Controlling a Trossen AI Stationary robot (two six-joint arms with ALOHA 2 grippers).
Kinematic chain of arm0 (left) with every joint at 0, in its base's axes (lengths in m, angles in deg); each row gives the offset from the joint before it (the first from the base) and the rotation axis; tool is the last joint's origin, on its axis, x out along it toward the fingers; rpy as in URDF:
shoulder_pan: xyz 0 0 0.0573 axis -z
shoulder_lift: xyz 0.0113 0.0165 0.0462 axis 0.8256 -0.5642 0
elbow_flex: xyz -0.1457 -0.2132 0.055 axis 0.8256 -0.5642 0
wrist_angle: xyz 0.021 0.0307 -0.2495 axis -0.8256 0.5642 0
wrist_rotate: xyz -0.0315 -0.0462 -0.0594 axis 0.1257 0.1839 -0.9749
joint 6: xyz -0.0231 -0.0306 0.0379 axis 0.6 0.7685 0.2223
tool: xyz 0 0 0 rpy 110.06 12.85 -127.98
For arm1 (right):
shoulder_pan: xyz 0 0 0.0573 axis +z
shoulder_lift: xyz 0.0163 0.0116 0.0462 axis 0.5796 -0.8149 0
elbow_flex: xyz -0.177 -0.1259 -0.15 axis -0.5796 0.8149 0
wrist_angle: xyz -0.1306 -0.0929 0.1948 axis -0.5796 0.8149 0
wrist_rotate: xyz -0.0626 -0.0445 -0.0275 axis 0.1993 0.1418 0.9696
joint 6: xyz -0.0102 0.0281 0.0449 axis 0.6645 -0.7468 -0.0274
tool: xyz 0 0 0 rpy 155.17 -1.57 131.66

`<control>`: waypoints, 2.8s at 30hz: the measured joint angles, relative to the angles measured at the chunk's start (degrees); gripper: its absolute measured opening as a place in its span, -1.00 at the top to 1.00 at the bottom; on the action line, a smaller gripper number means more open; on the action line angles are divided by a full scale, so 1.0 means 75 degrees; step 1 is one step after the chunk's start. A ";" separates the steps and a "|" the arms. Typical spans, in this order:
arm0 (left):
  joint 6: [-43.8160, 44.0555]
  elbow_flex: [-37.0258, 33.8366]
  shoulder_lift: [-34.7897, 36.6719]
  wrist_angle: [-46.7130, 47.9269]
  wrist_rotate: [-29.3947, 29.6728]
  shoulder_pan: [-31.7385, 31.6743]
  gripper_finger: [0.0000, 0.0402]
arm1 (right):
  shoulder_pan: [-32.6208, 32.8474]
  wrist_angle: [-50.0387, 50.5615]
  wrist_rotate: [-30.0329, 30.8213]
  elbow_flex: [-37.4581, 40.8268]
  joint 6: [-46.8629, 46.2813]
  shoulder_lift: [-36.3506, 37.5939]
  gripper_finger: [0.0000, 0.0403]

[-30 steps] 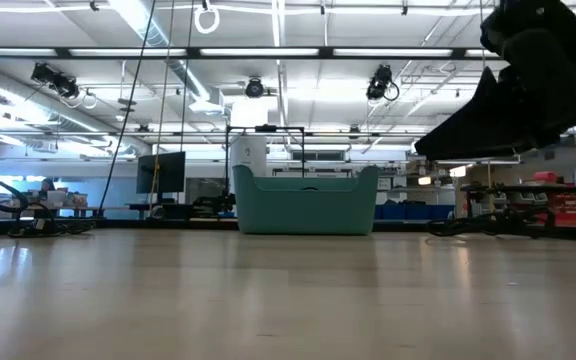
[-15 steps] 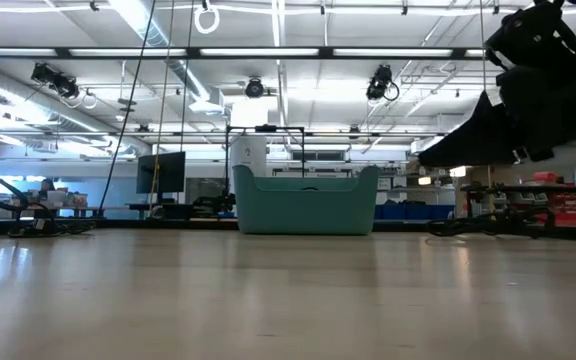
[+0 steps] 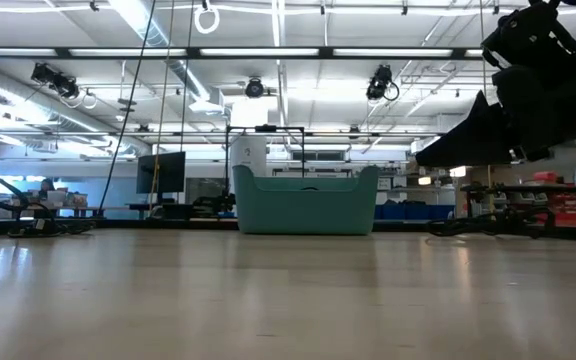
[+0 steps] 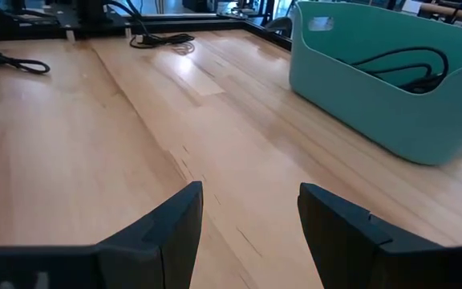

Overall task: Pick and place USB-C Cables
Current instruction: Put the black charger cable into the blue bin

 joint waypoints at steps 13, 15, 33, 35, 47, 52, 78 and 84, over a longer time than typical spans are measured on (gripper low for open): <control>-0.1471 0.0925 0.0548 -0.0219 0.1276 -0.1575 0.74 | 0.0957 0.0017 -0.0008 0.0000 0.0397 0.0000 -0.04; -0.2398 0.1170 0.0725 -0.0183 0.1773 -0.2110 0.73 | 0.1184 0.0032 0.0124 0.0000 0.0379 0.0000 -0.04; -1.1441 0.2852 0.0689 -0.2722 0.3076 -0.9759 0.73 | 0.1553 0.0088 0.0634 0.0000 0.0079 0.0000 -0.04; -1.1604 0.2854 0.0651 -0.2868 0.3173 -1.0323 0.73 | 0.1553 0.0090 0.0634 0.0000 0.0009 0.0000 -0.04; -1.1232 0.2851 -0.0353 -0.3290 0.3420 -1.1513 0.61 | 0.1565 0.0235 0.0633 0.0000 -0.0204 -0.0003 -0.04; -1.1029 0.2852 -0.0406 -0.3045 0.3634 -1.1690 0.46 | 0.1568 0.0221 0.0604 0.0000 -0.0236 -0.0003 -0.04; -1.2953 0.2860 0.3074 0.0379 0.3645 -1.0483 0.18 | 0.1597 0.0236 0.0427 0.0000 -0.0580 -0.0003 -0.04; -1.2332 0.2863 0.3307 0.2178 0.4342 -0.9215 0.28 | 0.1591 0.0233 0.0427 0.0000 -0.0589 -0.0003 -0.04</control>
